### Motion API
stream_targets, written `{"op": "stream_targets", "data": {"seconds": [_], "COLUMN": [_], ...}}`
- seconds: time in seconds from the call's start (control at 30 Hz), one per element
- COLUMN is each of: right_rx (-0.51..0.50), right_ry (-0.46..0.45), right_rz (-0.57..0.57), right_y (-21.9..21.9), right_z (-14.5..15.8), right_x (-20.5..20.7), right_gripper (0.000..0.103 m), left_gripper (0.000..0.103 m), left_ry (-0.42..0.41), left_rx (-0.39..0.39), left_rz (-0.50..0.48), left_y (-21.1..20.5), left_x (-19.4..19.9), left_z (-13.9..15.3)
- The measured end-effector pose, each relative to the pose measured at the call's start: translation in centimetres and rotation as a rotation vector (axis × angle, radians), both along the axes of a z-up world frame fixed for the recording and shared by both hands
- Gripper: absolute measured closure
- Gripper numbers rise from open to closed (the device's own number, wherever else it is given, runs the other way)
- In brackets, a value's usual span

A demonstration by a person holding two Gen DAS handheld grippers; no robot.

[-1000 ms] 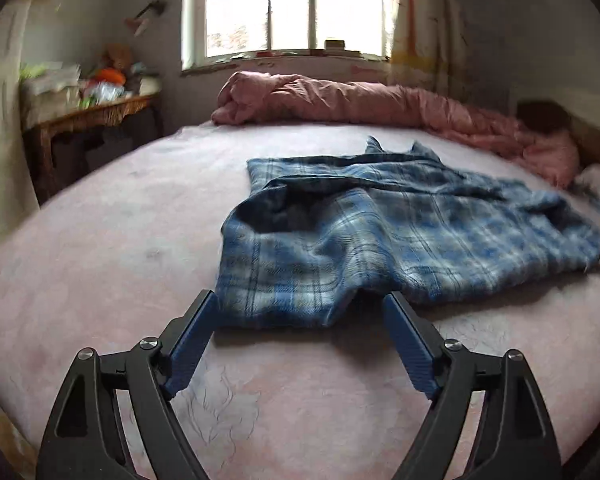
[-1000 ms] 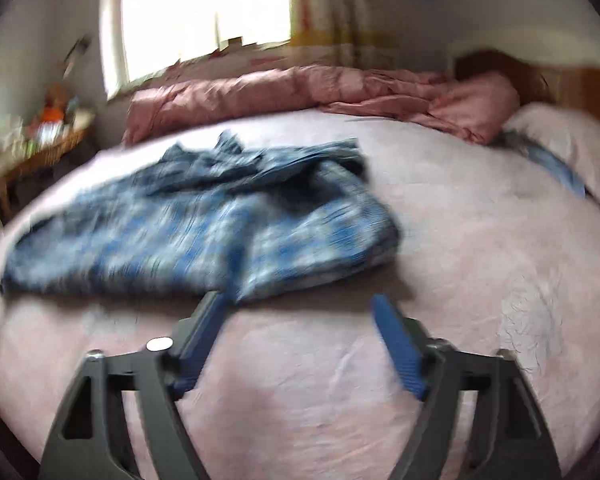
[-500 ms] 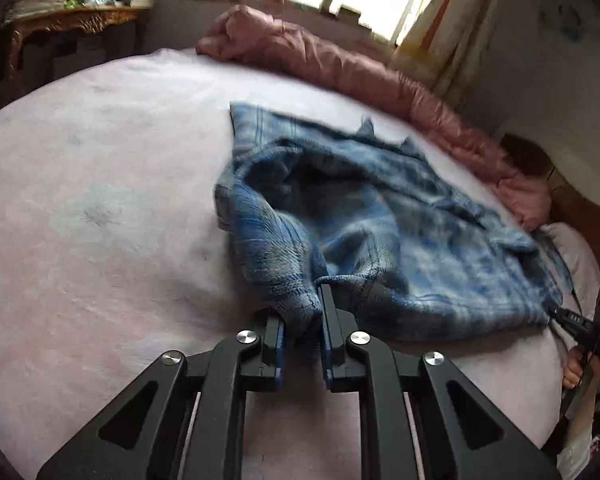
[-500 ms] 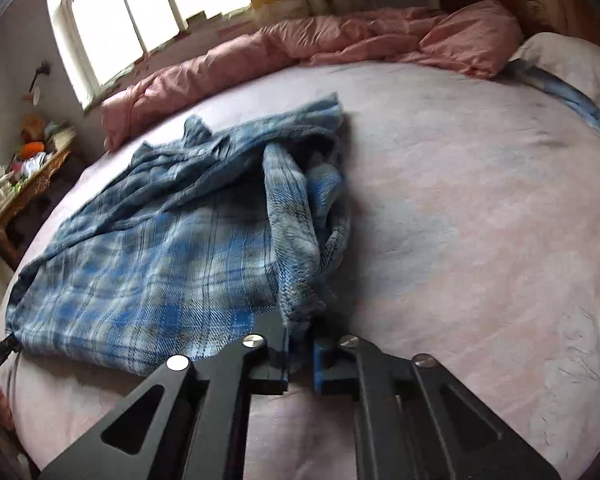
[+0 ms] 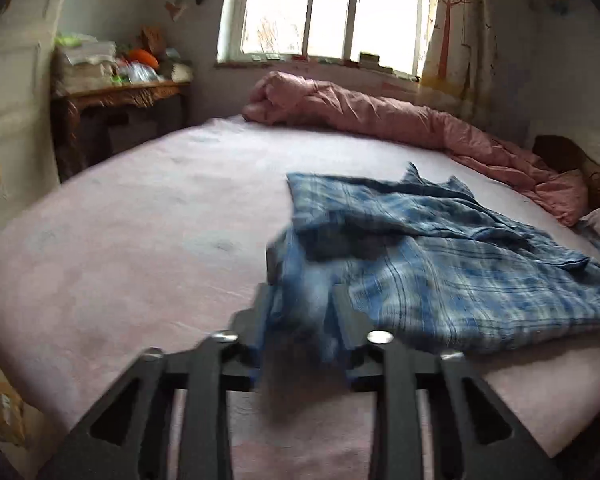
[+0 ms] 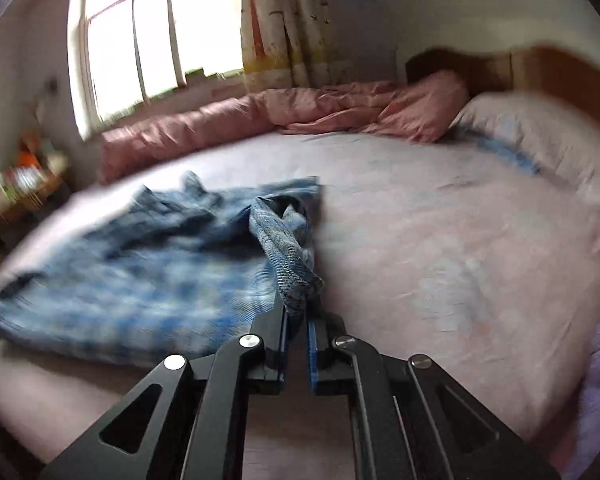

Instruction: Fold large clothes

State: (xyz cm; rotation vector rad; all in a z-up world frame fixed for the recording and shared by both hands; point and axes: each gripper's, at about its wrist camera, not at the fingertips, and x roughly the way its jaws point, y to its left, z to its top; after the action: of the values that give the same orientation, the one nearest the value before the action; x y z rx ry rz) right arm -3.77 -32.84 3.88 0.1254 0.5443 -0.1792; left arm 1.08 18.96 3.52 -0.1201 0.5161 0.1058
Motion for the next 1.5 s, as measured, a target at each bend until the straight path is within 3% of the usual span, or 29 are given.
{"op": "stream_targets", "data": {"seconds": [0.07,0.13,0.2,0.23,0.33,0.43,0.47,0.53,0.63,0.73,0.8,0.83,0.87,0.9,0.93,0.97,1.0,1.03,1.1,1.2,1.3,1.4,1.5], "right_rx": [-0.100,-0.197,-0.260,-0.276,-0.261,-0.146,-0.127,-0.167,-0.313,-0.304,-0.301,-0.337,-0.393,-0.485,-0.529,-0.523,-0.449,-0.410,-0.417,-0.478,-0.434,-0.341,-0.254], "right_ry": [-0.005,-0.050,-0.116,-0.160,-0.213,-0.074,-0.007,0.064,0.125,0.208,0.196,0.183,0.158,0.122,0.116,0.130,0.155,0.146,0.071,0.005,-0.010,0.024,0.131], "right_rz": [-0.035,-0.048,-0.067,-0.073,-0.004,0.291,0.389,0.524,0.514,0.452,0.396,0.345,0.281,0.199,0.160,0.150,0.172,0.182,0.198,0.197,0.176,0.175,0.195], "right_y": [1.4,2.7,3.7,4.1,5.2,6.8,7.7,9.8,12.2,12.1,11.3,11.0,10.8,10.3,10.0,9.3,8.2,7.8,7.7,8.2,8.2,7.7,7.5], "right_z": [0.1,0.7,1.7,2.3,3.7,3.3,2.7,1.3,-1.0,-2.4,-2.2,-2.2,-2.3,-2.8,-3.6,-4.1,-4.2,-3.7,-1.5,2.1,5.5,7.3,6.9], "right_x": [-0.3,-1.0,-1.7,-2.4,-3.3,-1.8,-1.1,-0.6,0.1,2.1,3.1,3.4,3.9,4.2,4.4,4.9,5.3,5.2,4.5,5.5,8.8,14.3,21.7], "right_gripper": [0.084,0.070,0.027,0.021,0.020,0.020,0.020,0.020,0.020,0.020,0.020,0.023,0.048,0.086,0.092,0.092,0.095,0.095,0.096,0.096,0.096,0.096,0.096], "left_gripper": [0.037,0.035,0.032,0.030,0.021,0.017,0.009,0.001,0.001,0.000,0.000,0.000,0.000,0.006,0.016,0.049,0.085,0.094,0.097,0.098,0.097,0.097,0.097], "left_ry": [-0.073,-0.102,-0.103,-0.092,-0.023,0.040,0.040,0.063,0.150,0.180,0.178,0.176,0.176,0.171,0.160,0.152,0.152,0.155,0.116,0.047,0.003,0.043,0.119], "left_rx": [0.043,0.087,0.126,0.145,0.179,0.279,0.326,0.414,0.470,0.444,0.411,0.405,0.398,0.389,0.383,0.385,0.395,0.386,0.324,0.346,0.349,0.310,0.243], "left_rz": [0.007,-0.066,-0.152,-0.197,-0.346,-0.388,-0.389,-0.381,-0.337,-0.296,-0.261,-0.233,-0.196,-0.158,-0.128,-0.112,-0.102,-0.107,-0.124,-0.119,-0.128,-0.136,-0.146], "left_y": [-1.0,-2.5,-4.3,-5.1,-7.9,-11.1,-11.9,-13.5,-13.8,-12.7,-11.7,-11.1,-10.5,-9.9,-9.3,-8.9,-8.5,-8.2,-7.5,-7.8,-8.2,-7.9,-7.2], "left_x": [-1.4,-2.3,-2.6,-2.6,-2.0,-0.9,-0.8,-0.2,1.7,3.2,4.1,4.5,5.0,5.3,5.4,5.6,5.8,6.0,6.2,7.4,10.4,15.6,21.2], "left_z": [0.6,1.0,1.1,1.2,0.7,-0.1,-0.3,-0.8,-2.3,-3.3,-3.4,-3.5,-3.5,-3.4,-3.2,-3.1,-3.0,-2.8,-1.6,1.4,4.8,7.2,7.6]}}
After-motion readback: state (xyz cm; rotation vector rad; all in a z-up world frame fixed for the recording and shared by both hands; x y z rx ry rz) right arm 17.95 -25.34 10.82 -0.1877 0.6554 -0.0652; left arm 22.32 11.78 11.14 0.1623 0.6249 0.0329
